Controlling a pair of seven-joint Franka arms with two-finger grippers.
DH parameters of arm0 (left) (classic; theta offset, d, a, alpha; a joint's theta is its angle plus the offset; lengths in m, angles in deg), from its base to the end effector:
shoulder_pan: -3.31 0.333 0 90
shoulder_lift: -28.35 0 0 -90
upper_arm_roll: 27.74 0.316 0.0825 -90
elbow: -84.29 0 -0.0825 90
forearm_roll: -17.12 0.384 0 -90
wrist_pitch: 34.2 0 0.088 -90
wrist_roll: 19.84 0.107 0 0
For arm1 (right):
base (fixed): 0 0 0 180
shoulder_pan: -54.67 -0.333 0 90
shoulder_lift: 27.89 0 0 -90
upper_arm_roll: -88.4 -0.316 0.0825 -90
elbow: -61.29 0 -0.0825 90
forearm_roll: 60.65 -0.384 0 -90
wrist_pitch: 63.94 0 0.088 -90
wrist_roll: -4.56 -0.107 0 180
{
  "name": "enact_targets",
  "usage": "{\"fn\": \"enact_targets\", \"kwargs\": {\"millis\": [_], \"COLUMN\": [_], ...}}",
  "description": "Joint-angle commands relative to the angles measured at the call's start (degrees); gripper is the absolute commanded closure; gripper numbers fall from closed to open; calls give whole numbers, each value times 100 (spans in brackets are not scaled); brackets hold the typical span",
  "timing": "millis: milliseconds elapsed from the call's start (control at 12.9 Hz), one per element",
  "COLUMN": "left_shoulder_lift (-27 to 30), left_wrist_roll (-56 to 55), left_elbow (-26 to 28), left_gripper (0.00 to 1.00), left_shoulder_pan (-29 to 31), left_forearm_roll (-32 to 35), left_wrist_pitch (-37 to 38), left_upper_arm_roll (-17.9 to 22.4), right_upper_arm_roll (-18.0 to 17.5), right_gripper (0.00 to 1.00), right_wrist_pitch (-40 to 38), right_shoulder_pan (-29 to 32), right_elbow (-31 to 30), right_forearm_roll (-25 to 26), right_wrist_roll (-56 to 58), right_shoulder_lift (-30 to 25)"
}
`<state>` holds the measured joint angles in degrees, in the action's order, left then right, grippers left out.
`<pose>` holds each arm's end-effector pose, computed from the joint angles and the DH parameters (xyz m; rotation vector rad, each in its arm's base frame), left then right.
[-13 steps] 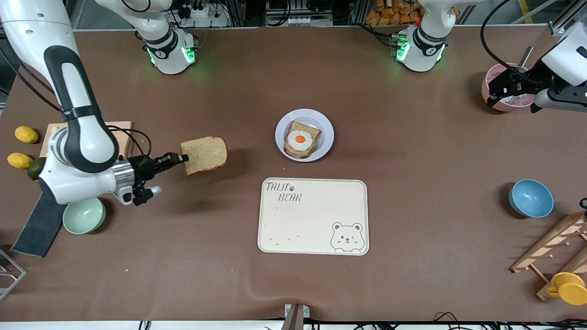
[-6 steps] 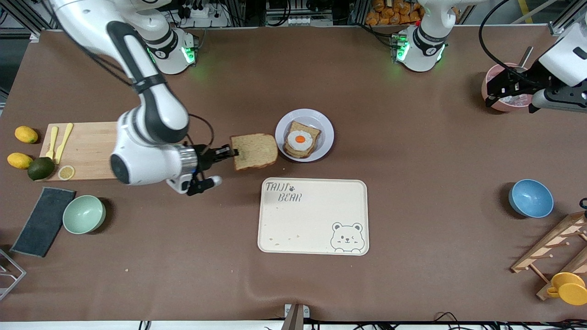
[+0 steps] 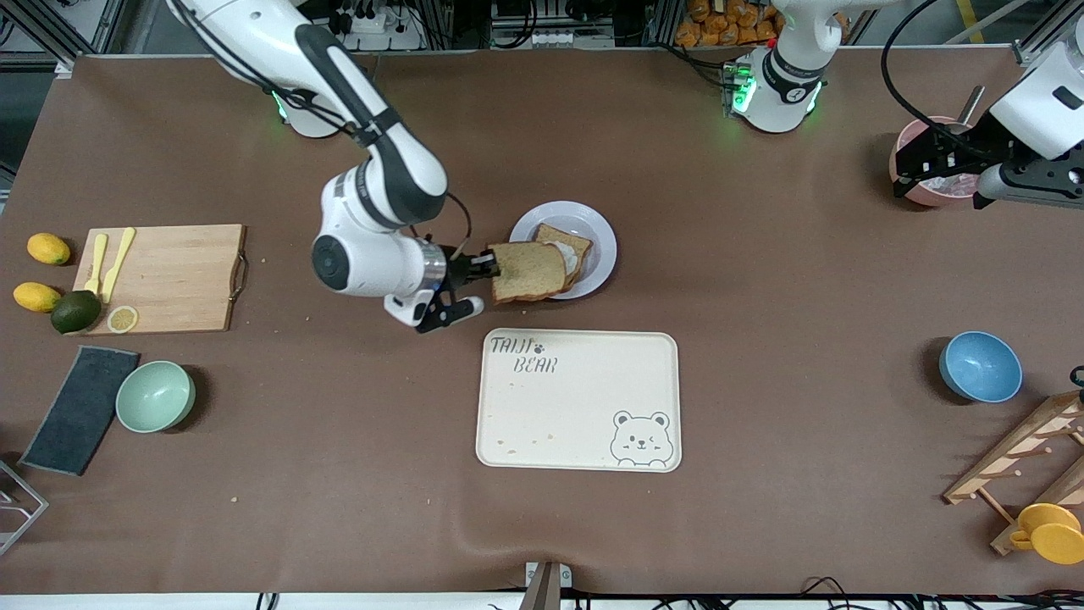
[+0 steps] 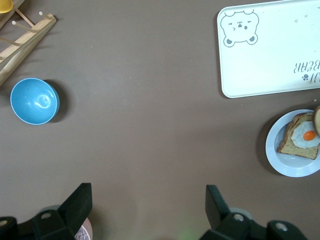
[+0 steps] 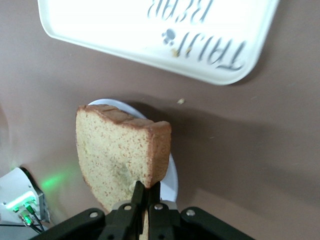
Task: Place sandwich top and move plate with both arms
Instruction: 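Lay the bread slice onto the egg toast and open the right gripper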
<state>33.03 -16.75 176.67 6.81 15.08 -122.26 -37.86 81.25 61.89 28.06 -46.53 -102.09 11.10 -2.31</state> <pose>0.5215 -0.0687 0.6454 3.1089 -0.2652 0.0068 0.5100 0.3639 0.2705 -2.5451 -0.2779 0.3574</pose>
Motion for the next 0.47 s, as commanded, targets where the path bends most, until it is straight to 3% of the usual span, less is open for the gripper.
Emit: {"fn": "enact_targets", "kwargs": {"millis": [0, 388], "left_shoulder_lift": [121, 104], "left_wrist_roll": [-46, -46], "left_elbow": [131, 149], "left_gripper": [0, 0], "left_shoulder_pan": [37, 37], "left_forearm_roll": [124, 124], "left_wrist_pitch": [-80, -80], "left_upper_arm_roll": [-60, -60], "right_upper_arm_roll": [56, 56], "right_gripper": [100, 100], "right_wrist_pitch": [431, 1109], "right_shoulder_pan": [-344, -705], "right_elbow": [-361, -819], "right_forearm_roll": [-355, -443], "right_wrist_roll": [-117, -126], "right_shoulder_lift": [-229, -211]}}
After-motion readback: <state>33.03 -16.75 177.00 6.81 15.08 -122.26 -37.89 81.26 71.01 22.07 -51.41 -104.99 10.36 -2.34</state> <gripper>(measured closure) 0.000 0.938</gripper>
